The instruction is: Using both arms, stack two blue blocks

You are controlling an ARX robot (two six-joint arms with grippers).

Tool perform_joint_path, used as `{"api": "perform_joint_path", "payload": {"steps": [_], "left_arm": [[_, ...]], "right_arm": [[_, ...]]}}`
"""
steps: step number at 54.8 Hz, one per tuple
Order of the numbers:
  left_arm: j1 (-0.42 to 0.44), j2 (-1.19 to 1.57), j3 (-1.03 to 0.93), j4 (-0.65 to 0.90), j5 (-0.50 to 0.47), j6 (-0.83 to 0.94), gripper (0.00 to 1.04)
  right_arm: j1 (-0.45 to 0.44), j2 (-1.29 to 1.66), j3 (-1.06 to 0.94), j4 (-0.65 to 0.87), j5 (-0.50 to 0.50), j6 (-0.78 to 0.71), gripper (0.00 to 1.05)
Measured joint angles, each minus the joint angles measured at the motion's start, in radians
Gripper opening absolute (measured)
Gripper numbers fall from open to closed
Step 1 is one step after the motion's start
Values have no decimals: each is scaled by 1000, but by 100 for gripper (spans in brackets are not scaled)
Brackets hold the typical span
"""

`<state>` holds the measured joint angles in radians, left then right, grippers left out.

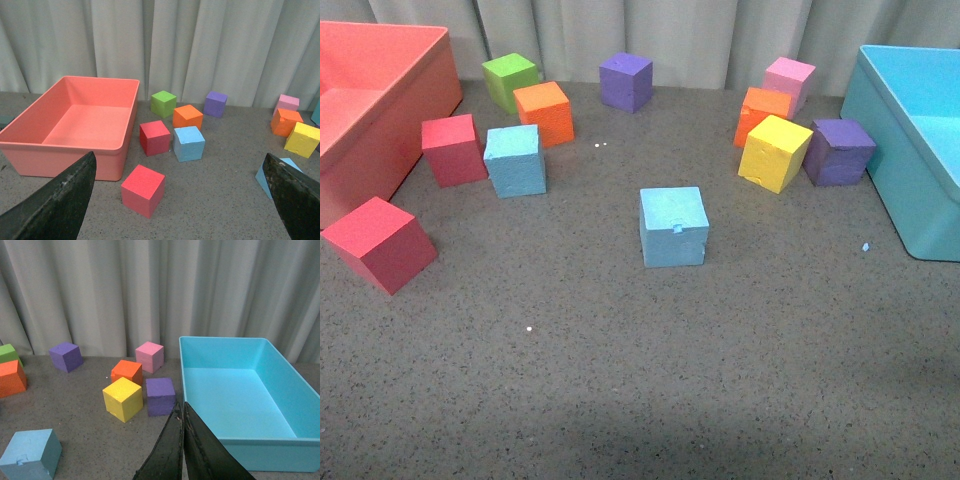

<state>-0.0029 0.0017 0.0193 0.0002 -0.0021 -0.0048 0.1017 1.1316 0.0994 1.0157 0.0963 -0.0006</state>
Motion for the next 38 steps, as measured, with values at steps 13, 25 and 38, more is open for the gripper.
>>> {"api": "perform_joint_path", "payload": {"steps": [13, 25, 38], "left_arm": [[0, 0, 0, 0, 0, 0, 98], [0, 0, 0, 0, 0, 0, 98], [0, 0, 0, 0, 0, 0, 98]], "right_arm": [[-92, -209, -57, -152, -87, 0, 1], [-99, -411, -87, -320, -94, 0, 1], [-99, -565, -97, -459, -94, 0, 1]]}}
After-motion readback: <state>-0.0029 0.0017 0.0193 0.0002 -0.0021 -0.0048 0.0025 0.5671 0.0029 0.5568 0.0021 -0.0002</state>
